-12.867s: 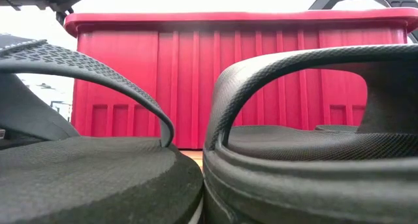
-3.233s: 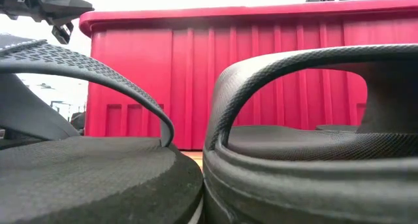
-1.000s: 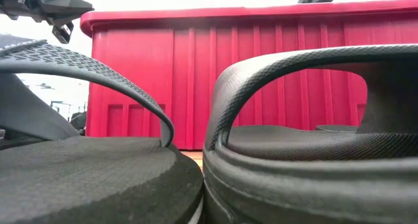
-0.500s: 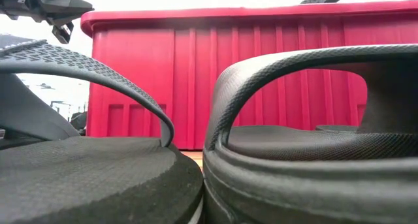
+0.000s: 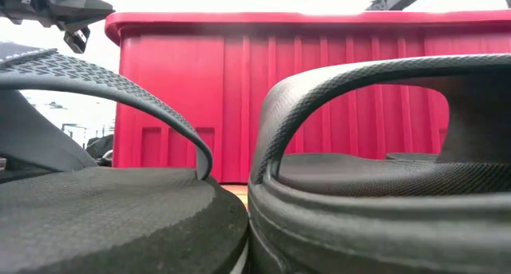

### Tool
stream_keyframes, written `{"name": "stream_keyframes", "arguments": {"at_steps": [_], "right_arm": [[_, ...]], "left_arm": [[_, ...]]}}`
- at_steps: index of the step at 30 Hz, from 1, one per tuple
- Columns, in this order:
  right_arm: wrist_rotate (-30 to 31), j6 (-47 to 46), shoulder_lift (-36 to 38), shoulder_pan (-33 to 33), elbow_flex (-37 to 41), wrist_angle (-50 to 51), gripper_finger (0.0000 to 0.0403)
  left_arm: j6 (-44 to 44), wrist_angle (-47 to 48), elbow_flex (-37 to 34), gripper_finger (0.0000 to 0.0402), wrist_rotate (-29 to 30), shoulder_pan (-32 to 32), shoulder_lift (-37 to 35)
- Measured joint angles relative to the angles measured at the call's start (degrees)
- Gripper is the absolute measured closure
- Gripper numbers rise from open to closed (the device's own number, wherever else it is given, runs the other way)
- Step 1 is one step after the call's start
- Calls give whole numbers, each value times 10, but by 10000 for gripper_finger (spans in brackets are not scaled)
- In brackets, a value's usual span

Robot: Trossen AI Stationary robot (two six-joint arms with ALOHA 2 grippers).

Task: Pick and place slides into bin
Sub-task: Adjust the red bin

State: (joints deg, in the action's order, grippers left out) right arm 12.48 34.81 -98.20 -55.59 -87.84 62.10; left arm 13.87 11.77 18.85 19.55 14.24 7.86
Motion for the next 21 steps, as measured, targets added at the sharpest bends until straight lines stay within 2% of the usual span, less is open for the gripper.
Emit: {"name": "stream_keyframes", "arguments": {"at_steps": [6, 8, 12, 16, 21], "right_arm": [[-71, -9, 36, 22, -24, 39, 403], [-78, -11, 57, 31, -30, 36, 403], [4, -38, 101, 45, -49, 42, 403], [77, -59, 135, 33, -59, 57, 403], [177, -112, 139, 6, -58, 90, 403]], "left_arm": [[-1, 0, 0, 376, 0, 0, 0], [-1, 1, 0, 376, 0, 0, 0], [-1, 2, 0, 376, 0, 0, 0], [-10, 2, 0, 376, 0, 0, 0], [-40, 2, 0, 376, 0, 0, 0]]}}
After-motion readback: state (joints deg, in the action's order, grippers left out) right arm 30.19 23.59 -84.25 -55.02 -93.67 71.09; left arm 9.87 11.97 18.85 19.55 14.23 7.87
